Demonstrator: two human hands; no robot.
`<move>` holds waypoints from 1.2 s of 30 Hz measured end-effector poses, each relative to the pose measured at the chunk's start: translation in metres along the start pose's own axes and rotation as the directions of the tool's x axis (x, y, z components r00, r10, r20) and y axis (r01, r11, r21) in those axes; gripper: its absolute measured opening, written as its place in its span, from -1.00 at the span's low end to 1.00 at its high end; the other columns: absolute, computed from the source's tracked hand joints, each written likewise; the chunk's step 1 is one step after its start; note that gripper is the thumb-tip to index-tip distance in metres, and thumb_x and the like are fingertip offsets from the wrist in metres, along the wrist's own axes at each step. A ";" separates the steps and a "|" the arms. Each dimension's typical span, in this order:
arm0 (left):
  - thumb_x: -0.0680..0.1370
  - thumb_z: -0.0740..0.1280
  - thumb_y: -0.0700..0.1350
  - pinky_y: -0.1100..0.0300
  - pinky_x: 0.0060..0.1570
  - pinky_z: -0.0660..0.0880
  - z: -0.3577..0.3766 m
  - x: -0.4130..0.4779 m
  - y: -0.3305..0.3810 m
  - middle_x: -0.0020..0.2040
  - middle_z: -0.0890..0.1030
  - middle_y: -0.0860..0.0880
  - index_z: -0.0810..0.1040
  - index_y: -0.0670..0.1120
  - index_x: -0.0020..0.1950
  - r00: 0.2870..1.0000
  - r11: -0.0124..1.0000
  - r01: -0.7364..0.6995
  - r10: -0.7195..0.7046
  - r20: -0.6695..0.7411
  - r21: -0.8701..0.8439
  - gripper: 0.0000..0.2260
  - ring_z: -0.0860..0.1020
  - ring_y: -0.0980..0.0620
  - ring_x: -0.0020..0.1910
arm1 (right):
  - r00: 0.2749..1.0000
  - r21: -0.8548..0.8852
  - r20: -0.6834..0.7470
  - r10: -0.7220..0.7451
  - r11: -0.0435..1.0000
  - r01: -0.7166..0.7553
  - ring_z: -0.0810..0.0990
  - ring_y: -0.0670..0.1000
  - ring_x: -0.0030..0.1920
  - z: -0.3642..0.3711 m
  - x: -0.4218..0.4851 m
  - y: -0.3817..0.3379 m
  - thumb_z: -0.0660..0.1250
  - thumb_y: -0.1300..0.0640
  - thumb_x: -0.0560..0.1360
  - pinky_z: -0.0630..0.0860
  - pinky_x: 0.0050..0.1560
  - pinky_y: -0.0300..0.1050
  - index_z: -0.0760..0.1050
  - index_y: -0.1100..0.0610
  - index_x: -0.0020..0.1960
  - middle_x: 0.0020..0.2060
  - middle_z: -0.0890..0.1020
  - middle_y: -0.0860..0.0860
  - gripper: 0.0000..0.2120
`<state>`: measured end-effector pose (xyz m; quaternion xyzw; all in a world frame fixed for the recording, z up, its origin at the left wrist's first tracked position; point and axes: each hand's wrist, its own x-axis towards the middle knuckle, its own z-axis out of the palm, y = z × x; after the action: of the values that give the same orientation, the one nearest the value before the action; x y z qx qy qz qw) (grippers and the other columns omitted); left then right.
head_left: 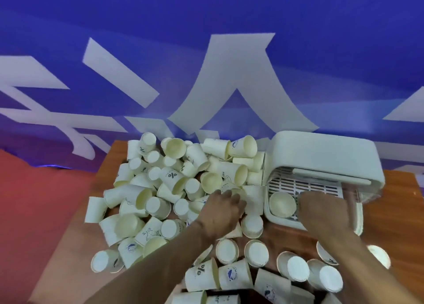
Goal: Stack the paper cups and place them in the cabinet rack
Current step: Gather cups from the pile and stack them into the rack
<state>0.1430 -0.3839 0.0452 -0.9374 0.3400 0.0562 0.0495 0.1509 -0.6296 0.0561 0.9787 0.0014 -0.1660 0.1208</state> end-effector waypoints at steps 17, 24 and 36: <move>0.48 0.35 -0.12 0.10 -0.14 0.43 0.031 -0.064 -0.204 -0.01 0.52 0.01 0.55 -0.01 0.02 0.885 0.854 -0.462 0.424 0.194 0.241 -0.87 0.45 -0.02 -0.03 | 0.902 0.228 -0.140 -0.409 0.873 0.431 0.58 0.03 0.18 -0.096 0.092 -0.228 0.17 -0.01 0.60 0.48 0.12 -0.02 0.35 -0.04 0.42 0.35 0.47 -0.11 -0.60; 0.40 0.36 -0.05 0.10 -0.06 0.35 0.038 -0.042 -0.231 -0.14 0.54 0.06 0.56 0.03 -0.10 0.736 0.683 -0.671 0.572 0.362 0.287 -0.89 0.43 -0.02 -0.02 | 0.890 0.119 -0.064 -0.452 0.882 0.456 0.60 0.09 0.13 -0.102 0.157 -0.272 0.28 -0.02 0.55 0.46 -0.02 0.01 0.12 0.07 0.50 0.51 0.23 -0.06 -0.40; 0.38 0.35 -0.11 0.07 -0.02 0.39 0.035 -0.044 -0.242 -0.18 0.54 0.02 0.57 0.00 -0.08 0.785 0.752 -0.619 0.595 0.172 0.226 -0.86 0.48 -0.04 -0.09 | 0.971 0.232 -0.036 -0.237 0.943 0.239 0.60 0.05 0.12 -0.098 0.149 -0.280 0.29 0.00 0.53 0.48 0.07 -0.04 0.43 -0.08 0.31 0.15 0.63 -0.07 -0.65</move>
<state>0.2625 -0.1669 0.0294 -0.7567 0.6278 0.0638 0.1711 0.3115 -0.3403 0.0315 0.9793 0.1004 -0.1749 -0.0168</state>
